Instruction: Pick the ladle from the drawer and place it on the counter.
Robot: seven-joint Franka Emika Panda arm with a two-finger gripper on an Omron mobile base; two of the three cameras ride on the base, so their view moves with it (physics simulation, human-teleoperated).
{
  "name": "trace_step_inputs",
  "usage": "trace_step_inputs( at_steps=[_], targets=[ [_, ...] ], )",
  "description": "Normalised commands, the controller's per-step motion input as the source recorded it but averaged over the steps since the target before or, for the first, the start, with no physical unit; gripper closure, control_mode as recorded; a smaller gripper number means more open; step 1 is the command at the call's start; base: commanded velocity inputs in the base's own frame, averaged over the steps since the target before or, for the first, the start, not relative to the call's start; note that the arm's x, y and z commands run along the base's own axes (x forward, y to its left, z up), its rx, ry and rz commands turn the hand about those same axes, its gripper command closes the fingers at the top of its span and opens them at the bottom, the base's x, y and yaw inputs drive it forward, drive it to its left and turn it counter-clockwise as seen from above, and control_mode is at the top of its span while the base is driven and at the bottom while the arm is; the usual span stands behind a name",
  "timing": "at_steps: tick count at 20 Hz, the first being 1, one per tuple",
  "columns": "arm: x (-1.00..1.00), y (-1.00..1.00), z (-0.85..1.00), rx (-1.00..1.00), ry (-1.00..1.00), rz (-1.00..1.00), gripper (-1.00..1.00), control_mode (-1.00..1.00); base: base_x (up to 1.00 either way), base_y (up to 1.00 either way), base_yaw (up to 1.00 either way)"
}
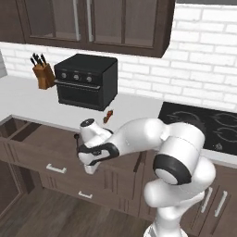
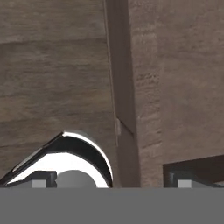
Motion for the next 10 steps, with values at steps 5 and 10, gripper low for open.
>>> trace_step_inputs(
  at_steps=[5,10],
  targets=[
    [0.35,-0.04,-0.37,0.0,0.0,0.06,-1.0,-1.0,0.0,0.0,0.0],
    [0.3,-0.04,-0.51,0.0,0.0,0.07,-1.0,-1.0,0.0,0.0,0.0]
  ],
)
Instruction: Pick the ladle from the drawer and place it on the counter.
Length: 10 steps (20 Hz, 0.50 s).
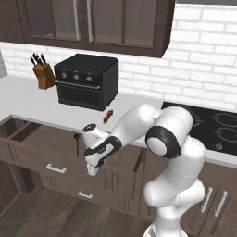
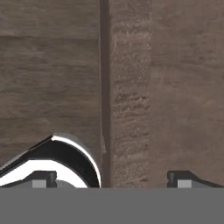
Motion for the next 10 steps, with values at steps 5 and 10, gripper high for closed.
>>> trace_step_inputs(
  at_steps=[5,10],
  targets=[
    [0.32,-0.11,-0.42,0.0,0.0,0.07,-1.0,-1.0,0.0,0.0,0.0],
    [-0.18,0.01,-0.2,0.0,0.06,0.05,-1.0,-1.0,0.0,0.0,0.0]
  ],
)
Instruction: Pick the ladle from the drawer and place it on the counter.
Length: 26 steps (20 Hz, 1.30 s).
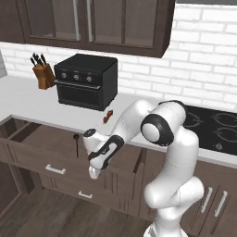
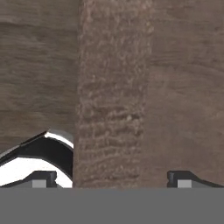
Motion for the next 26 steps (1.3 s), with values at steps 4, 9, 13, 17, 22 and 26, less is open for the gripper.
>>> trace_step_inputs(
  at_steps=[4,9,13,17,22,26],
  targets=[
    [-0.97,0.32,-0.26,-0.07,0.07,0.18,-1.0,-1.0,0.0,0.0,0.0],
    [-1.0,0.37,-0.25,-0.06,0.01,0.21,-1.0,-1.0,0.0,0.0,0.0],
    [-1.0,0.46,-0.21,-0.09,0.0,0.26,-1.0,-1.0,0.0,0.0,0.0],
    [-1.0,0.36,-0.07,-0.04,-0.05,0.25,-1.0,-1.0,0.0,0.0,0.0],
    [-0.68,0.24,0.89,0.04,-0.24,0.04,-1.0,-1.0,0.0,0.0,0.0],
    [-0.04,0.07,1.0,0.14,-0.03,-0.13,-1.0,-1.0,0.0,0.0,0.0]
  ],
)
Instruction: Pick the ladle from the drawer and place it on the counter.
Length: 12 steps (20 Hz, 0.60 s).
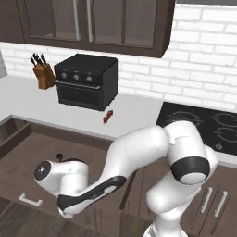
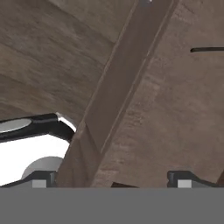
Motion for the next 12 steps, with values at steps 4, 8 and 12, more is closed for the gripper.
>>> trace_step_inputs(
  at_steps=[4,8,12],
  targets=[
    [0.46,0.0,1.0,0.16,0.1,-0.32,-1.0,-1.0,0.0,0.0,0.0],
    [1.0,-0.06,0.39,0.02,0.3,-0.45,-1.0,-1.0,0.0,0.0,0.0],
    [1.0,0.0,0.0,0.0,0.21,-0.5,-1.0,-1.0,0.0,0.0,0.0]
  ],
)
